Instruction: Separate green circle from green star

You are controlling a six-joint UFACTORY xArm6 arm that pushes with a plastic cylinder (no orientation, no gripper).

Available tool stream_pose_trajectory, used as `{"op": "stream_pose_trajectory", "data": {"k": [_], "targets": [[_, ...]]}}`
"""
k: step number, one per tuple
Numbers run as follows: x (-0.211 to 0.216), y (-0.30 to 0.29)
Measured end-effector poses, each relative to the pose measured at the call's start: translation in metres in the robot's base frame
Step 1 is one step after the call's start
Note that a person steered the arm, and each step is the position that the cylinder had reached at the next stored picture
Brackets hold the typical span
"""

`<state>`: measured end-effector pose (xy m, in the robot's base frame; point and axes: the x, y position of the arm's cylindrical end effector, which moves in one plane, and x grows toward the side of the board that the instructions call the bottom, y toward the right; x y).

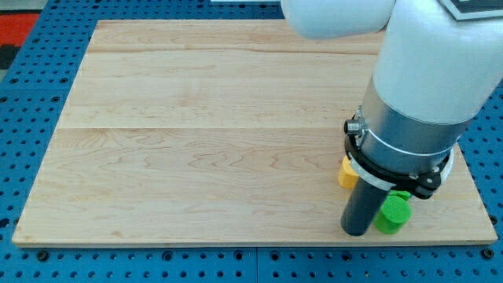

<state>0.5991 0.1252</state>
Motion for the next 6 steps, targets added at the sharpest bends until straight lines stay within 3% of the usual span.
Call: {"op": "stream_pose_trajectory", "data": {"k": [2, 6], "targets": [[0.0, 0.044], [-0.002, 0.06]]}}
